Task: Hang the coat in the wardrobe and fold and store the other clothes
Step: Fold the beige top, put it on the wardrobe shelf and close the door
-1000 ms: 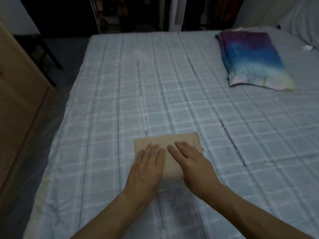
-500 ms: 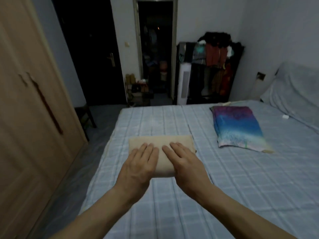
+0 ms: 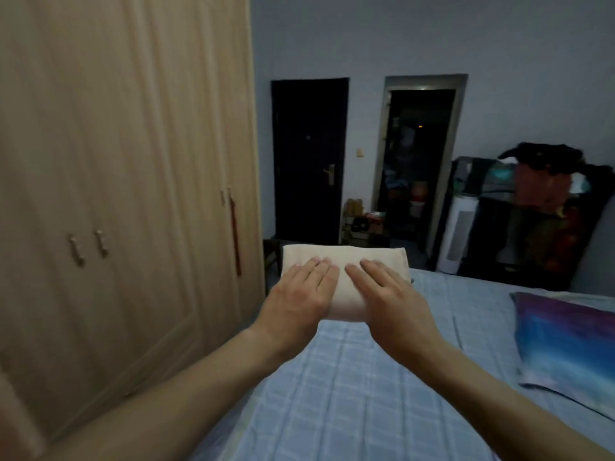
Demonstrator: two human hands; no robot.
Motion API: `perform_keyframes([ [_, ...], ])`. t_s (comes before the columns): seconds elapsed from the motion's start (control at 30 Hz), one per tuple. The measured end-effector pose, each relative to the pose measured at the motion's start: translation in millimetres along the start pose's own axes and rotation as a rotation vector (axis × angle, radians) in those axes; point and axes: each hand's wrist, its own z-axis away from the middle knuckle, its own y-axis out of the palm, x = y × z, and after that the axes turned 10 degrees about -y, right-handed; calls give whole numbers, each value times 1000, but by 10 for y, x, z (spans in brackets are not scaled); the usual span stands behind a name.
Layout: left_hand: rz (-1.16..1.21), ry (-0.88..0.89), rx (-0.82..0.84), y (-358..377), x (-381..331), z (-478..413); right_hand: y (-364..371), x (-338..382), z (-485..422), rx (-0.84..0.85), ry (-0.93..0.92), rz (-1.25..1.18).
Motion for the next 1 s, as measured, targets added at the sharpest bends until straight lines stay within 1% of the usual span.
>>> perform_keyframes([
  [0.17, -106, -40, -32, -483, 591, 314, -10, 608, -441, -18, -123, -46],
  [0.27, -182, -64, -24, -859, 964, 624, -31, 1103, -683, -27, -196, -82],
  [0.4, -290, -131, -74, -1376, 1462, 1113, -84, 1853, -976, -82, -295, -113],
  [0.53, -369, -244, -72, -1873, 1926, 1644, -170, 2641, -1216, -102, -397, -172],
  [0.77, -426, -437, -36, -2548, 2588, 2567, -292, 3899, -1511, -100, -561, -235],
  [0.83, -433, -449, -40, -2633, 2669, 2728, -266, 4106, -1549, -90, -586, -274],
  [1.0, -535, -636, -24, -3120, 3090, 3677, -240, 5301, -1599, -52, -730, -365],
])
